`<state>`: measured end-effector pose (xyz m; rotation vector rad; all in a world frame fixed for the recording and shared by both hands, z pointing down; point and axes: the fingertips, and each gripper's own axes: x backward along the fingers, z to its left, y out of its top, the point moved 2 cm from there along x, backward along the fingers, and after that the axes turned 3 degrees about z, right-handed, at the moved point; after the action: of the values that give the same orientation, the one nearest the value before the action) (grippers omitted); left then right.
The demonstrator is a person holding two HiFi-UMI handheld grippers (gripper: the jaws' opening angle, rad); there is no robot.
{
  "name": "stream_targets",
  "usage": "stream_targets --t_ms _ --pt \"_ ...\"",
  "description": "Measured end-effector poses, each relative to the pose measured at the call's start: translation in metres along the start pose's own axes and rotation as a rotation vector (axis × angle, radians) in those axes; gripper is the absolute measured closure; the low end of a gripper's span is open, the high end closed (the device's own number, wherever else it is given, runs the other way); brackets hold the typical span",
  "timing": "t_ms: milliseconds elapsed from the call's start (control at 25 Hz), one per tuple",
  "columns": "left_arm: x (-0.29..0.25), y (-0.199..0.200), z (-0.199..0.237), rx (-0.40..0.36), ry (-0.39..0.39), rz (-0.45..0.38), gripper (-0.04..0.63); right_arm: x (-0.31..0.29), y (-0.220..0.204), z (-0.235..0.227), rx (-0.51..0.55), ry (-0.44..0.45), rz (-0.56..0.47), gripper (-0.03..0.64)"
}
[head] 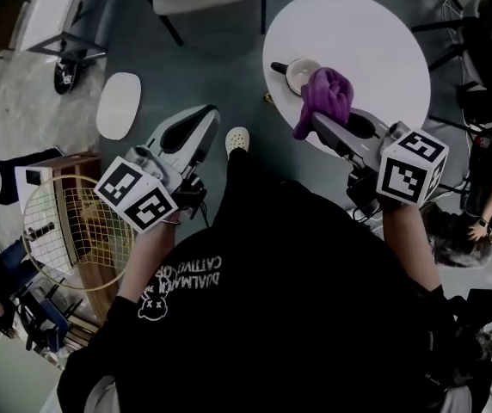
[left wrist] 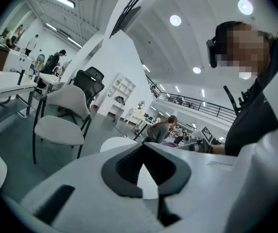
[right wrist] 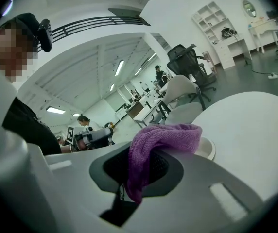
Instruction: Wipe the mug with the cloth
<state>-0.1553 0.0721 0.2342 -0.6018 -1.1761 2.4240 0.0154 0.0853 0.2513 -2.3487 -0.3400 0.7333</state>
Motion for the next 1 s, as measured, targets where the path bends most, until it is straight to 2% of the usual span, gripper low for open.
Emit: stream_targets --t_ms 160,320,440,560,800,840,920,1000 --pt "-0.044 0.009 0.055 0.047 -0.063 0.120 0.600 -0.029 0.023 -0.030 -0.097 -0.042 -0.037 0.572" --pt "-0.077 0.003 0.064 0.021 -0.152 0.208 0.598 -0.032 0.027 -0.035 -0.136 -0.043 -0.097 0.572" --pt "-0.098 -0.004 0.080 -0.047 -0.215 0.264 0.601 -0.049 0.019 -0.027 -0.137 0.011 -0.127 0.571" --pt "-0.118 -0.011 0.104 -0.139 -0.279 0.310 0.601 -0.077 0.007 -0.020 -0.142 0.060 -0.107 0.571" --pt "-0.172 -0.035 0.123 -0.289 -0.336 0.477 0.600 -0.101 -0.018 -0.039 -0.168 -0.002 -0.026 0.571" --pt "-0.178 -0.041 0.122 -0.299 -0.357 0.505 0.574 -0.104 -0.022 -0.043 -0.180 -0.019 -0.016 0.571" --pt "-0.187 -0.054 0.124 -0.320 -0.400 0.570 0.475 -0.112 -0.029 -0.051 -0.200 -0.056 -0.002 0.571" --pt "-0.196 -0.067 0.127 -0.359 -0.429 0.628 0.454 -0.119 -0.036 -0.058 -0.227 -0.091 -0.001 0.571"
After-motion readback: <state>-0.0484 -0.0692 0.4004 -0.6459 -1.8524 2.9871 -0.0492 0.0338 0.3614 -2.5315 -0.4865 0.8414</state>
